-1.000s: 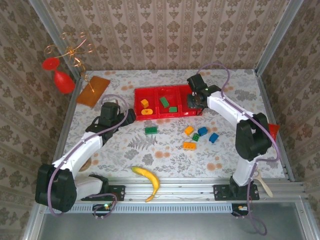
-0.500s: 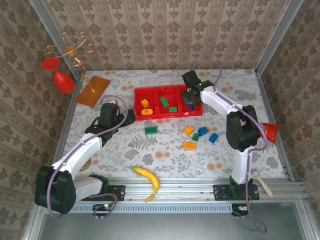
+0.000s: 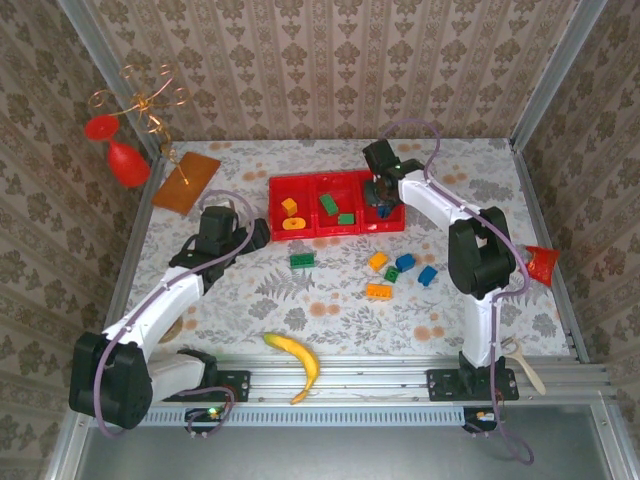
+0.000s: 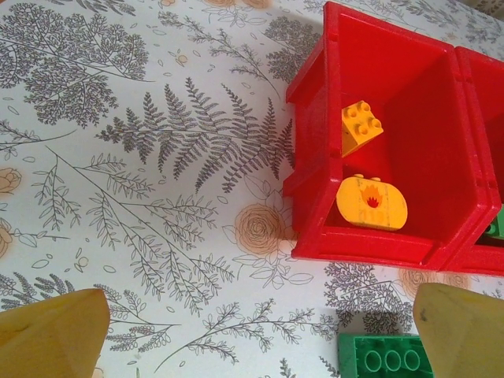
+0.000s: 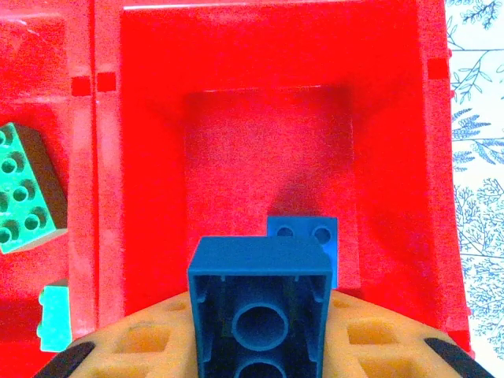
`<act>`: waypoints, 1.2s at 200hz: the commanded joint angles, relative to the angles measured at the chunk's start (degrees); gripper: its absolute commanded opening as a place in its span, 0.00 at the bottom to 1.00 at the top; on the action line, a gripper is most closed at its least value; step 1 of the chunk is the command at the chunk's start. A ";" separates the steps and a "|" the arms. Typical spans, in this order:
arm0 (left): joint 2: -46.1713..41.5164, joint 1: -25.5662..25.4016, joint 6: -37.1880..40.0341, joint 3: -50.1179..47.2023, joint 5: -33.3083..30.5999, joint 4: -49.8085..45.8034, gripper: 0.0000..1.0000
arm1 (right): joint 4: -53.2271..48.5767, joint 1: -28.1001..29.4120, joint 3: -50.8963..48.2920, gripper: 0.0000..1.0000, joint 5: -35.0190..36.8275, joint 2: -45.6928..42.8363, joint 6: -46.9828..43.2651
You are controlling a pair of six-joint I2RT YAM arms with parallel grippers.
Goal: Sort the legos into containers by color
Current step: Place the lego in the container.
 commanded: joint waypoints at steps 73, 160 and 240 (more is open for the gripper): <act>-0.37 0.50 -0.99 -0.32 0.43 -0.08 1.00 | -2.00 -0.13 4.99 0.50 1.10 3.99 -1.46; -0.07 0.51 0.28 0.22 1.11 -0.90 1.00 | -2.55 -0.12 2.85 0.53 1.58 -0.40 -1.56; -0.67 -0.88 0.35 -0.72 2.58 -2.46 1.00 | -1.43 -0.16 -9.94 0.60 3.54 -12.97 2.29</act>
